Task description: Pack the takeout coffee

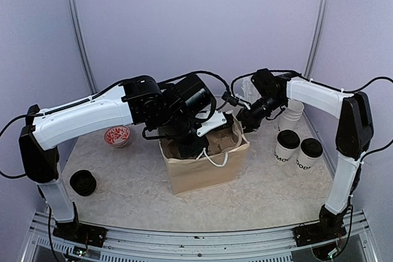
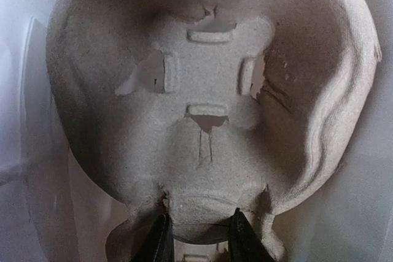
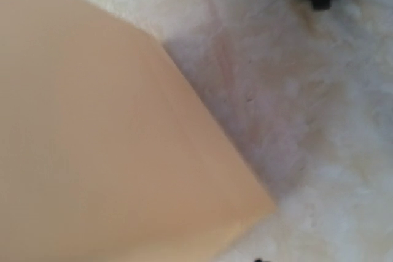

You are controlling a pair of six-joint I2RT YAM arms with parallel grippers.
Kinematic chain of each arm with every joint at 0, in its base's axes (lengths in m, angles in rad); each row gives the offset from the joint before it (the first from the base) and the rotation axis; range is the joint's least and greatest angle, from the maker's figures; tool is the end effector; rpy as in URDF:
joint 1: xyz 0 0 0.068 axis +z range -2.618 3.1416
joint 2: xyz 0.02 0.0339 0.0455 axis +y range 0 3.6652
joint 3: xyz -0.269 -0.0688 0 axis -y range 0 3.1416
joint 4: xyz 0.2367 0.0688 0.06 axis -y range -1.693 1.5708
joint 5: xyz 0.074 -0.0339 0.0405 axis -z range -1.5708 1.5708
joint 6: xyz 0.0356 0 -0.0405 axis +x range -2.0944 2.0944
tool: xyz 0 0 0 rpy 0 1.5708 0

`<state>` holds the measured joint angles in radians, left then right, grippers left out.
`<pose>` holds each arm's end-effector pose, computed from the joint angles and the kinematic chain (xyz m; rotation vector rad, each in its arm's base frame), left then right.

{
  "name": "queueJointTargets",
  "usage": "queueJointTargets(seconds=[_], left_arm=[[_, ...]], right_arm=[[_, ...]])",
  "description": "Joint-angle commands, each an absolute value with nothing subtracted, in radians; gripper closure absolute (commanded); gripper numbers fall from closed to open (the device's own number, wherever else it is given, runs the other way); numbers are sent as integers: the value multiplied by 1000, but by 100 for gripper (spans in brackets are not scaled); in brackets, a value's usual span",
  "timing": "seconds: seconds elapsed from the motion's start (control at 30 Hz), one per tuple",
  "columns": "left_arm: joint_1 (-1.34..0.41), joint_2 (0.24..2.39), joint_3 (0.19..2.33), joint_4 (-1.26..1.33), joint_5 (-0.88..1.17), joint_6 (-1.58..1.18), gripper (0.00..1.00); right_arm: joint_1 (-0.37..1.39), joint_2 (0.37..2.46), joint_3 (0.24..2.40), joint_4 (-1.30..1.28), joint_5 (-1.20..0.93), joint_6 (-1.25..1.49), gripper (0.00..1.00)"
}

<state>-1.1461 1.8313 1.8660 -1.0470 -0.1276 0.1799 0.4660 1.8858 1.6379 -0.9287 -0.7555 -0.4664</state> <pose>0.1614 -0.3459 0.3489 1.5522 2.0645 -0.1979 0.3338 0.1952 0.2771 -1.3386 2.2066 1.0208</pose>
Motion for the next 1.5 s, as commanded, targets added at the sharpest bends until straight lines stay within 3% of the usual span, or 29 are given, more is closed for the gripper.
queueJointTargets(seconds=[0.0,0.63,1.23,1.47], left_arm=[[-1152,1784,1831,-1114,-158,104,75],[-1113,1807,1796,-1165,-233,5,75],[-1068,1873,1724,-1141,-123,34,75],[-1044,1906,1700,-1120,-108,39,70]], right_arm=[[499,1890,1594,-932,-782,-499,62],[563,1775,1440,-926,-808,-479,63],[583,1671,1383,-978,-967,-589,63],[583,1666,1385,-985,-965,-600,62]])
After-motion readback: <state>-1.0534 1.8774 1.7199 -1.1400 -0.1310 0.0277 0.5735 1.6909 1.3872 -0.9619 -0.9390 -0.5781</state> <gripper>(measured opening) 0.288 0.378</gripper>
